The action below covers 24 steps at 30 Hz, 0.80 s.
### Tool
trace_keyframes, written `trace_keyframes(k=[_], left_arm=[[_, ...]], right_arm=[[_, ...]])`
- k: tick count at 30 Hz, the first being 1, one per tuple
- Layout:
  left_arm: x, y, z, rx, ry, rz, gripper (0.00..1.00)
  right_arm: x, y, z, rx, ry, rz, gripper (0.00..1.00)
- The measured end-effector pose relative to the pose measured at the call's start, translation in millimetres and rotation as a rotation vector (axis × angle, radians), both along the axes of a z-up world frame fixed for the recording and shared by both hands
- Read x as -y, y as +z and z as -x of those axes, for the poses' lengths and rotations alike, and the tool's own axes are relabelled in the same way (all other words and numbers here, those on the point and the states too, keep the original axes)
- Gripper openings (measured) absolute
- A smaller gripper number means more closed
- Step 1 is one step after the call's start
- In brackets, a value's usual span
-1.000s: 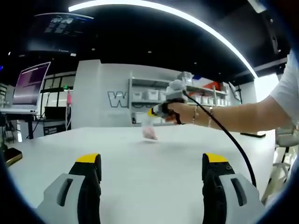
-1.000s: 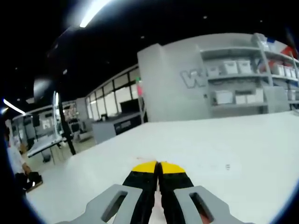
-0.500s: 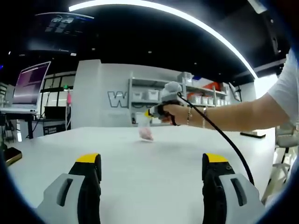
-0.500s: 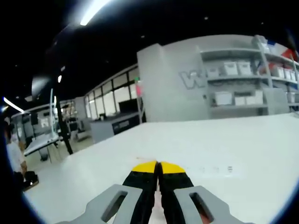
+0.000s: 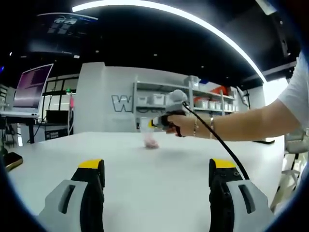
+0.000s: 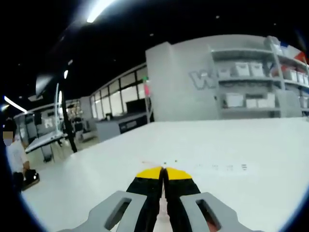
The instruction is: Open the resealable bag by pulling the two sides of the seal apart until the entire bag opening is separated and visibly accessible.
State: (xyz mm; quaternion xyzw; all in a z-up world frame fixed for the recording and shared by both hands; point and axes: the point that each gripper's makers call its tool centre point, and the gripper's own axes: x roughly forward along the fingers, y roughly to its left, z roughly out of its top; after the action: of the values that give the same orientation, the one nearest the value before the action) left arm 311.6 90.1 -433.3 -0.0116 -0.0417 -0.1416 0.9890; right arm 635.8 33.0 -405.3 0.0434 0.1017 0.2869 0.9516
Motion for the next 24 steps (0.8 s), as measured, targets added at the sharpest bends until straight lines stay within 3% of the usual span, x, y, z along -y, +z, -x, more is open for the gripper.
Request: trace_keyframes(k=[12, 24], left_arm=[[-1.4, 0.9, -0.5, 0.007, 0.004, 0.000, 0.89], [-2.5, 1.8, -0.7, 0.012, 0.006, 0.002, 0.89]], right_arm=[[-11.1, -24.6, 14.6, -0.023, 0.080, 0.017, 0.05], [-14.4, -25.9, 18.0, -0.030, 0.094, 0.009, 0.05]])
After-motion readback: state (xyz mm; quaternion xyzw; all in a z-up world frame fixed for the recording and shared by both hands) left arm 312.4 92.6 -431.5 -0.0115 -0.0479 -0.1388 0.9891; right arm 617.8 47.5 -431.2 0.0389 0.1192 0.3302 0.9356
